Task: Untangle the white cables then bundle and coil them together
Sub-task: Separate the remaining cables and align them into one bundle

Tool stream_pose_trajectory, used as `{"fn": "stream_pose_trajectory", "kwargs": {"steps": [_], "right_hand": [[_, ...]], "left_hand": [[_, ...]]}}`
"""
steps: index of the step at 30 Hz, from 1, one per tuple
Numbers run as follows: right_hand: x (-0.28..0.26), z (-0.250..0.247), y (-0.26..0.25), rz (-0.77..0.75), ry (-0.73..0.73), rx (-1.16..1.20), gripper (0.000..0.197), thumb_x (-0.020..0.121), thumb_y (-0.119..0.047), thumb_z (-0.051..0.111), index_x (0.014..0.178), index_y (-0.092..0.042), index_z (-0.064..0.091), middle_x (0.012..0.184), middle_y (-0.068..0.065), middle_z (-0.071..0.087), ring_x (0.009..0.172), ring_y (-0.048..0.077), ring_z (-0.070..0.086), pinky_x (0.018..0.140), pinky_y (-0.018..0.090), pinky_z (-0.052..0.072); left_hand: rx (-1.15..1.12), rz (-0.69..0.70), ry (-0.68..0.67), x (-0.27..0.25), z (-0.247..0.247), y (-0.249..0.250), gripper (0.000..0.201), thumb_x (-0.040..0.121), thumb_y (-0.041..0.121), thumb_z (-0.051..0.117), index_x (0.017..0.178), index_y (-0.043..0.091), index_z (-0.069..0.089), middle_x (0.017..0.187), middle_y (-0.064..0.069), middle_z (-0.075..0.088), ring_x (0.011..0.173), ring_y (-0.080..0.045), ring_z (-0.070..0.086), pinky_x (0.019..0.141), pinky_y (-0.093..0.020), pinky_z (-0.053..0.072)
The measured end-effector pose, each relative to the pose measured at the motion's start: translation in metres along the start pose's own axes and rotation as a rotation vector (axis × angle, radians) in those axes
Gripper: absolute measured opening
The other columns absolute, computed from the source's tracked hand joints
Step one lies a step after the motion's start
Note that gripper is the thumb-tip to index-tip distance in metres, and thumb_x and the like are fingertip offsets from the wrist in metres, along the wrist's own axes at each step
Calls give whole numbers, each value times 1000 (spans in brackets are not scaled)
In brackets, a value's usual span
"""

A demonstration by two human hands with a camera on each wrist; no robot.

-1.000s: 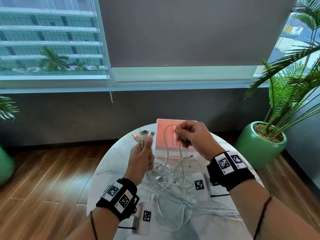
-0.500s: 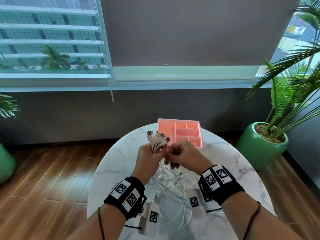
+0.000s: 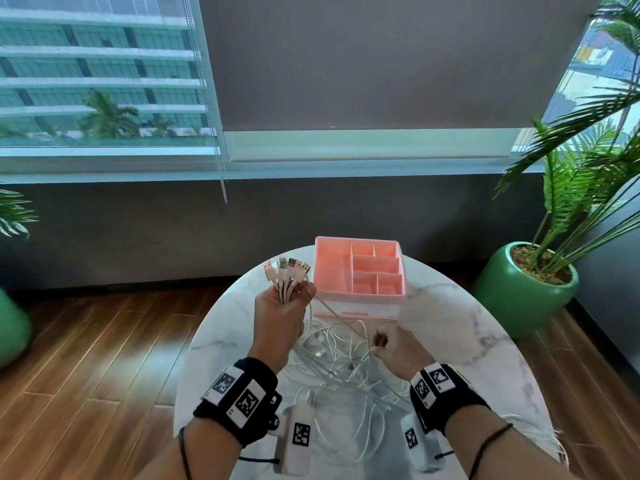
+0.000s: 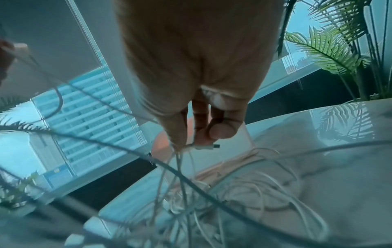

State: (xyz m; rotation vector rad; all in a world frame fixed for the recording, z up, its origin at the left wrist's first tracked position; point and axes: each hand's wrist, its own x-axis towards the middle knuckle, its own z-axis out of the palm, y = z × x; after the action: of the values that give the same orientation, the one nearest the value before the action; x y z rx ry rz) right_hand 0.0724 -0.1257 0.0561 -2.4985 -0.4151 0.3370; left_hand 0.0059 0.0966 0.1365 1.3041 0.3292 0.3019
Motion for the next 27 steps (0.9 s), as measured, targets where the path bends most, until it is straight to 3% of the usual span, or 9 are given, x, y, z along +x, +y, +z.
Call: {"fn": "stream_pose_trajectory", "kwargs": {"steps": [5, 7, 10, 15, 17, 19, 21, 23, 27], "right_hand": [[1, -42, -25, -118, 243, 116, 12, 82, -9, 76, 77, -15, 68, 88, -3, 62, 78, 8, 62, 72, 14, 51], [3, -65, -44, -149, 234, 269, 10, 83, -9, 77, 78, -15, 71, 82, -2, 71, 75, 10, 67, 68, 17, 52], [4, -89, -72, -190, 170, 478, 8, 90, -2, 67, 83, -7, 67, 75, 9, 73, 68, 22, 70, 63, 34, 56], [-5, -104, -110, -226, 130, 757, 11, 99, -6, 56, 92, 2, 56, 79, 24, 71, 61, 34, 67, 56, 40, 57], [-8, -103, -117, -237, 146, 835, 16, 99, -9, 58, 96, 6, 53, 81, 28, 68, 59, 36, 66, 56, 42, 55], [-9, -102, -122, -239, 167, 909, 19, 100, -11, 57, 100, 7, 52, 84, 29, 67, 59, 38, 65, 57, 41, 55], [-11, -104, -128, -252, 200, 992, 16, 101, -11, 55, 99, 5, 52, 84, 30, 65, 59, 39, 66, 58, 40, 57], [-11, -107, -136, -277, 222, 1070, 14, 101, -12, 55, 98, 1, 54, 85, 32, 64, 61, 41, 68, 57, 37, 57], [-14, -118, -158, -334, 206, 1200, 11, 101, -14, 55, 99, -2, 55, 85, 32, 66, 65, 41, 70, 54, 32, 57]], "left_hand": [[34, -55, 74, 6, -7, -3, 25, 92, 14, 71, 72, 14, 55, 56, 0, 33, 43, -12, 26, 41, -23, 26], [17, -78, 64, 6, -7, -6, 26, 91, 16, 72, 72, 15, 54, 57, -1, 31, 45, -13, 25, 42, -23, 25], [-12, -81, -9, 2, 1, -9, 23, 90, 21, 74, 78, 11, 57, 57, -2, 27, 44, -13, 22, 41, -21, 23], [-49, -29, -133, -3, 16, -6, 46, 88, 43, 65, 100, -1, 66, 47, 9, 30, 40, -10, 23, 39, -19, 24], [-54, -32, -144, -4, 20, -6, 54, 86, 44, 65, 103, -8, 62, 47, 8, 30, 41, -10, 23, 39, -20, 23], [-31, -38, -142, -5, 22, -6, 48, 90, 37, 67, 96, -10, 59, 49, 6, 29, 42, -12, 22, 40, -20, 23], [32, -41, -151, -5, 23, -6, 31, 92, 28, 70, 81, 1, 59, 49, 4, 31, 43, -14, 25, 44, -23, 26], [82, -50, -184, -6, 24, -8, 17, 89, 19, 75, 76, 15, 65, 51, 4, 33, 43, -14, 26, 48, -29, 29], [155, -54, -211, -12, 26, -15, 25, 83, 12, 81, 68, 30, 73, 55, 2, 30, 46, -16, 23, 47, -30, 23]]}}
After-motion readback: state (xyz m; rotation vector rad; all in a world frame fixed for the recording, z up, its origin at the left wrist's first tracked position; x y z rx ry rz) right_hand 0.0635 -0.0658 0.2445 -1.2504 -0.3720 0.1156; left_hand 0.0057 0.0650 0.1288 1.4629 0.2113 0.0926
